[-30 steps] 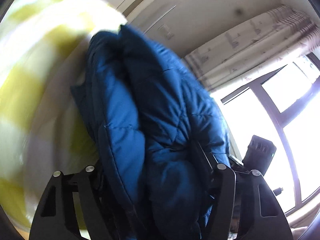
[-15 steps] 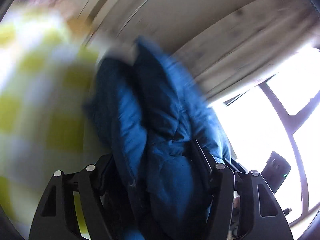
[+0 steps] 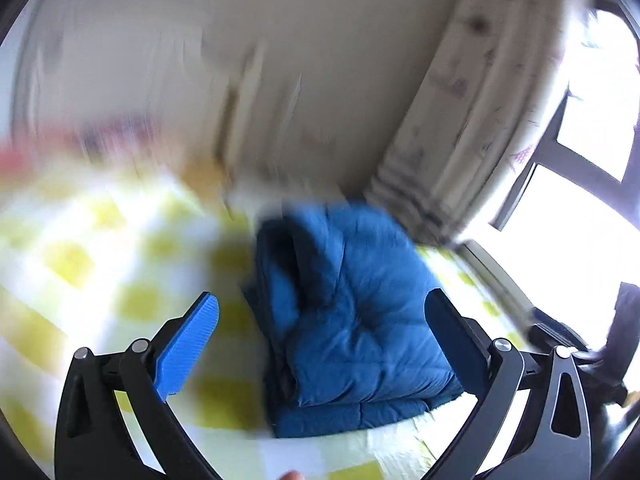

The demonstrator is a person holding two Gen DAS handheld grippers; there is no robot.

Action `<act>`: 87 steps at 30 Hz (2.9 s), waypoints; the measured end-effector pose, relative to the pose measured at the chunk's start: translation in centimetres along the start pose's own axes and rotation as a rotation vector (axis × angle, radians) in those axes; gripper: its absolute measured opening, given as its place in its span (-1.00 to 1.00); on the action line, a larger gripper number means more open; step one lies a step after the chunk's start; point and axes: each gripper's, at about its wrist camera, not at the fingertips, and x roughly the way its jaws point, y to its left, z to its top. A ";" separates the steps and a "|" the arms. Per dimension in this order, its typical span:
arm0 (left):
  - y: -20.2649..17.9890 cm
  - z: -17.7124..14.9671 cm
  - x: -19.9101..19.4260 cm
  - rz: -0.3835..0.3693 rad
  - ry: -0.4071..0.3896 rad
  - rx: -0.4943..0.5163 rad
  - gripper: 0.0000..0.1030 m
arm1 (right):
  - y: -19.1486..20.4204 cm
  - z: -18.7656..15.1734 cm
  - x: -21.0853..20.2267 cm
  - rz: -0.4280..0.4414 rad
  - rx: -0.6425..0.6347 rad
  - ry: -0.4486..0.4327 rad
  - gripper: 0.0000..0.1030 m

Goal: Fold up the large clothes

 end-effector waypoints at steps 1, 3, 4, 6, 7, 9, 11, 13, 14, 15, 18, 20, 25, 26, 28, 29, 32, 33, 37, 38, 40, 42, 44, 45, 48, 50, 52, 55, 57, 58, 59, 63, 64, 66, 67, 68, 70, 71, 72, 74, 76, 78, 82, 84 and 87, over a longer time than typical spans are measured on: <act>-1.1 0.5 -1.9 0.048 -0.049 0.042 0.91 | 0.3 0.6 -1.2 -0.019 -0.008 -0.036 0.96; -3.6 1.0 -5.1 0.140 -0.135 0.102 0.91 | 1.9 1.3 -4.9 -0.091 -0.031 -0.130 0.96; -4.8 0.5 -7.0 0.188 -0.174 0.133 0.91 | 2.5 1.3 -6.0 -0.117 -0.040 -0.153 0.96; -6.8 -0.3 -8.9 0.233 -0.214 0.178 0.91 | 3.5 0.9 -7.6 -0.155 -0.056 -0.165 0.96; -7.7 -1.0 -9.4 0.236 -0.217 0.184 0.91 | 3.7 0.4 -8.0 -0.170 -0.055 -0.155 0.96; -8.3 -2.5 -9.2 0.225 -0.181 0.163 0.91 | 4.3 -1.2 -8.5 -0.174 -0.052 -0.133 0.96; -8.6 -5.1 -8.7 0.234 -0.135 0.135 0.91 | 4.9 -3.1 -8.9 -0.168 -0.045 -0.121 0.96; -8.7 -7.2 -8.5 0.250 -0.104 0.130 0.91 | 5.6 -4.8 -9.4 -0.162 -0.053 -0.108 0.96; -8.6 -8.1 -8.3 0.256 -0.088 0.139 0.91 | 5.8 -5.6 -9.3 -0.168 -0.057 -0.092 0.96; -8.7 -8.9 -8.0 0.262 -0.069 0.152 0.91 | 5.8 -6.1 -9.3 -0.170 -0.058 -0.084 0.96; -8.3 -10.4 -8.2 0.269 -0.060 0.151 0.91 | 6.0 -7.7 -8.8 -0.190 -0.055 -0.074 0.96; -8.2 -10.7 -8.2 0.279 -0.067 0.147 0.91 | 6.2 -8.7 -8.2 -0.206 -0.061 -0.063 0.96; -7.9 -11.5 -8.4 0.282 -0.067 0.157 0.91 | 5.4 -9.5 -7.4 -0.204 -0.028 -0.034 0.96; -7.9 -11.6 -8.2 0.282 -0.063 0.157 0.91 | 5.5 -9.6 -7.3 -0.205 -0.029 -0.035 0.96; -7.9 -11.7 -8.1 0.282 -0.055 0.155 0.91 | 5.5 -9.7 -7.2 -0.205 -0.033 -0.034 0.96; -7.8 -11.8 -8.0 0.283 -0.052 0.156 0.91 | 5.5 -9.7 -7.1 -0.205 -0.034 -0.033 0.96; -7.8 -12.0 -8.0 0.281 -0.048 0.159 0.91 | 5.6 -9.8 -7.1 -0.203 -0.033 -0.028 0.96; -7.8 -12.0 -8.0 0.281 -0.048 0.161 0.91 | 5.6 -9.9 -7.0 -0.203 -0.032 -0.028 0.96; -7.7 -12.1 -8.0 0.280 -0.047 0.159 0.91 | 5.6 -9.8 -7.1 -0.199 -0.029 -0.027 0.96; -7.7 -12.0 -7.9 0.280 -0.047 0.162 0.91 | 5.6 -9.9 -7.0 -0.199 -0.029 -0.026 0.96; -7.8 -12.2 -8.0 0.280 -0.043 0.163 0.91 | 5.5 -9.9 -7.0 -0.199 -0.027 -0.025 0.96; -7.9 -12.3 -8.0 0.279 -0.040 0.166 0.91 | 5.5 -9.9 -6.9 -0.196 -0.023 -0.022 0.96; -8.0 -12.3 -8.1 0.281 -0.037 0.169 0.91 | 5.5 -10.0 -6.9 -0.197 -0.020 -0.022 0.96; -8.0 -12.4 -8.1 0.283 -0.037 0.167 0.91 | 5.4 -10.0 -6.9 -0.197 -0.018 -0.023 0.96; -8.1 -12.4 -8.1 0.284 -0.036 0.165 0.91 | 5.4 -10.0 -6.9 -0.197 -0.019 -0.023 0.96; -8.1 -12.5 -8.1 0.286 -0.035 0.164 0.91 | 5.4 -10.0 -6.9 -0.196 -0.018 -0.022 0.96; -8.1 -12.5 -8.0 0.287 -0.033 0.165 0.91 | 5.4 -10.0 -6.9 -0.197 -0.016 -0.022 0.96; -8.1 -12.6 -8.0 0.289 -0.031 0.165 0.91 | 5.4 -10.0 -6.9 -0.197 -0.017 -0.021 0.96; -8.1 -12.7 -8.0 0.290 -0.031 0.165 0.91 | 5.4 -10.0 -6.9 -0.197 -0.016 -0.023 0.96; -8.0 -12.7 -8.0 0.290 -0.031 0.164 0.91 | 5.4 -10.0 -6.9 -0.197 -0.016 -0.022 0.96; -8.1 -12.6 -8.0 0.289 -0.031 0.165 0.91 | 5.5 -10.0 -6.9 -0.198 -0.016 -0.022 0.96; -8.1 -12.8 -7.9 0.294 -0.029 0.163 0.91 | 5.5 -10.0 -6.8 -0.199 -0.013 -0.019 0.96; -8.1 -12.9 -7.8 0.295 -0.028 0.163 0.91 | 5.5 -10.0 -6.9 -0.199 -0.013 -0.020 0.96; -8.0 -12.9 -7.8 0.296 -0.026 0.165 0.91 | 5.5 -10.0 -6.8 -0.199 -0.015 -0.020 0.96; -8.0 -13.0 -7.8 0.297 -0.025 0.164 0.91 | 5.5 -10.0 -6.8 -0.199 -0.015 -0.020 0.96; -8.0 -13.0 -7.8 0.297 -0.025 0.164 0.91 | 5.5 -10.0 -6.8 -0.199 -0.014 -0.020 0.96; -8.0 -13.0 -7.8 0.298 -0.024 0.165 0.91 | 5.6 -10.0 -6.8 -0.200 -0.014 -0.019 0.96; -8.0 -13.0 -7.8 0.297 -0.025 0.164 0.91 | 5.5 -10.0 -6.8 -0.199 -0.014 -0.019 0.96; -8.0 -13.0 -7.8 0.297 -0.025 0.164 0.91 | 5.5 -10.0 -6.8 -0.199 -0.014 -0.020 0.96; -8.0 -13.0 -7.8 0.298 -0.025 0.164 0.91 | 5.6 -10.0 -6.9 -0.200 -0.014 -0.020 0.96; -7.9 -13.0 -7.8 0.297 -0.025 0.163 0.91 | 5.5 -10.0 -6.9 -0.200 -0.015 -0.022 0.96; -8.0 -13.0 -7.7 0.298 -0.024 0.164 0.91 | 5.6 -10.1 -6.8 -0.203 -0.015 -0.022 0.96; -7.9 -13.2 -7.7 0.300 -0.022 0.164 0.91 | 5.6 -10.1 -6.8 -0.203 -0.018 -0.024 0.96; -7.9 -13.2 -7.7 0.300 -0.022 0.163 0.91 | 5.8 -10.1 -6.8 -0.206 -0.021 -0.027 0.96; -7.9 -13.2 -7.8 0.299 -0.024 0.163 0.91 | 5.8 -10.1 -6.8 -0.208 -0.022 -0.028 0.96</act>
